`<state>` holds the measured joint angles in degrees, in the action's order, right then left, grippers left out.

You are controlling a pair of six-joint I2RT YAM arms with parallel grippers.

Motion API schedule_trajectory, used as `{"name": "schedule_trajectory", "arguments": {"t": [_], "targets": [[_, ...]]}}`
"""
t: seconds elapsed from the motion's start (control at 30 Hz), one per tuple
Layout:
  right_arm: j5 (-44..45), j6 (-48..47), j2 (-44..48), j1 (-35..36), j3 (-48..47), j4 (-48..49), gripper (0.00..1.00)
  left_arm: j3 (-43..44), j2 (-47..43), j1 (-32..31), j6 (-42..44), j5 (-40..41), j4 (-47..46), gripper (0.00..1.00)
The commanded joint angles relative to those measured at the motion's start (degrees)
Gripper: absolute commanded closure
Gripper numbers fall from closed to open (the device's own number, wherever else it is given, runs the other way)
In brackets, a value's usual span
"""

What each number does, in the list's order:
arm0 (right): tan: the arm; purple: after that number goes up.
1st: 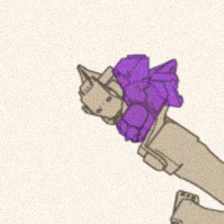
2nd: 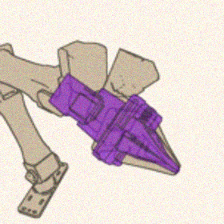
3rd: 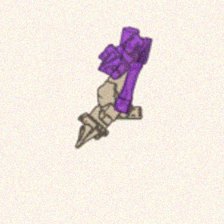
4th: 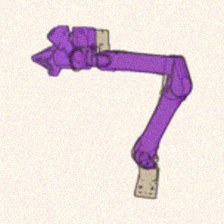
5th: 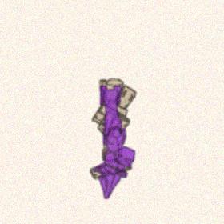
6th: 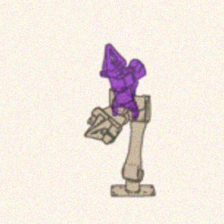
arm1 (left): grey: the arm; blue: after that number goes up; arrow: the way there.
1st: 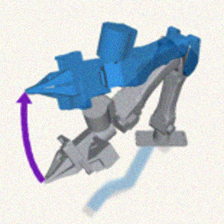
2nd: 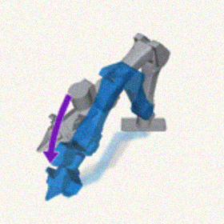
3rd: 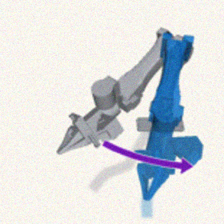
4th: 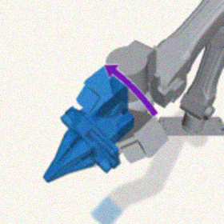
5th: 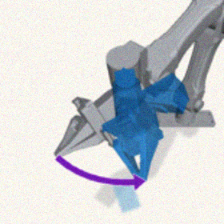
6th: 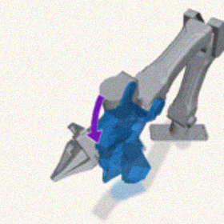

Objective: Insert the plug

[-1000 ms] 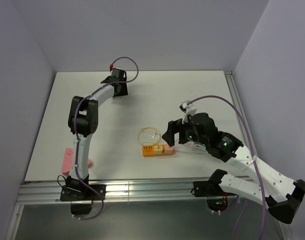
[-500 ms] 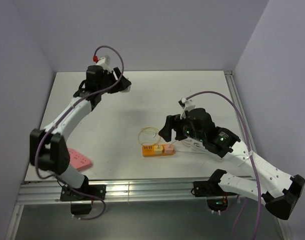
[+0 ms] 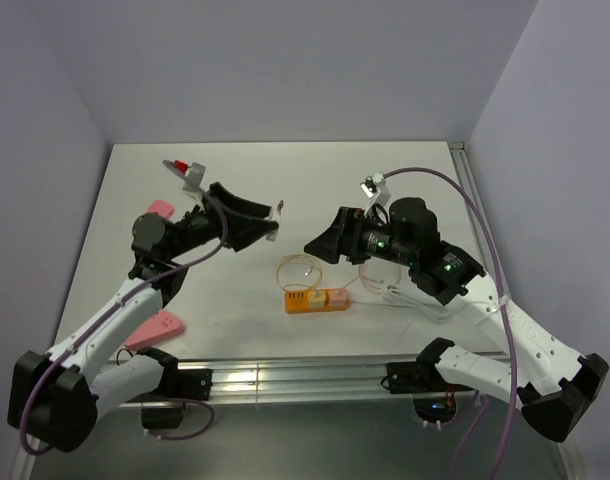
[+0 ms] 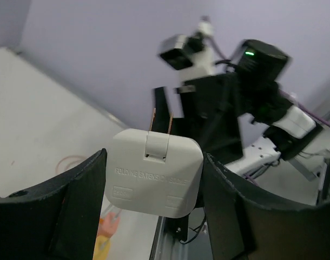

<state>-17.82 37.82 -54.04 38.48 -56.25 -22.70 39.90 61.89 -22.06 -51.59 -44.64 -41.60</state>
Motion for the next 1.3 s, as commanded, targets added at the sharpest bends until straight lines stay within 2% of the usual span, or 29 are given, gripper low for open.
{"name": "schedule_trajectory", "arguments": {"t": [0.0,0.03,0.1,0.13,0.17,0.23,0.3,0.33,0.47,0.57,0.67,0.73,1.0,1.27], "targets": [[-11.76,9.62,1.13,-2.18,1.83,13.36,0.09,-2.53,-7.30,-2.98,-2.19,-1.78,-15.96,0.99],[-13.10,13.81,1.31,-2.44,2.89,16.34,0.09,-3.16,-8.18,-4.20,-2.98,-0.28,-17.09,0.99],[-15.48,18.05,1.57,-2.80,6.05,26.18,0.09,-4.47,-11.34,-5.96,-3.51,8.40,-17.63,0.99],[-16.97,22.16,1.66,-2.80,6.93,29.35,0.09,-4.65,-12.39,-8.58,-2.73,12.00,-16.94,0.99],[-17.42,24.12,1.66,-2.80,8.60,35.99,0.09,-4.57,-14.49,-10.52,-1.77,20.65,-15.28,0.99],[-17.51,29.90,1.66,-2.80,9.66,41.74,0.09,-4.48,-16.00,-16.65,2.00,28.52,-12.28,0.99],[-17.42,33.53,0.87,-2.71,10.28,48.08,0.09,-5.00,-16.63,-20.72,3.77,36.59,-13.93,0.99],[-17.25,36.94,0.52,-2.79,10.46,50.27,0.09,-5.27,-16.45,-23.70,4.22,38.38,-15.16,0.99],[-14.70,43.82,-1.24,-1.92,10.29,60.73,0.08,-7.55,-13.38,-27.50,2.73,44.37,-22.98,0.99],[-12.16,47.33,-2.12,-0.16,9.23,63.47,0.08,-8.70,-11.62,-31.10,6.14,51.31,-29.84,0.99],[-11.18,51.73,-4.13,1.86,8.10,67.42,0.09,-7.30,-9.61,-34.09,12.03,53.43,-33.18,0.99],[-11.79,52.79,-5.28,3.26,5.20,65.60,0.11,-6.59,-8.02,-34.80,14.05,53.43,-35.29,0.99],[-8.72,57.53,-5.37,5.55,5.45,70.50,0.13,-5.09,-4.23,-34.89,18.19,49.13,-40.57,0.99],[-8.80,70.96,-10.90,5.55,7.03,84.04,0.17,-6.94,-1.51,-34.98,21.45,46.41,-46.72,0.99]]}}
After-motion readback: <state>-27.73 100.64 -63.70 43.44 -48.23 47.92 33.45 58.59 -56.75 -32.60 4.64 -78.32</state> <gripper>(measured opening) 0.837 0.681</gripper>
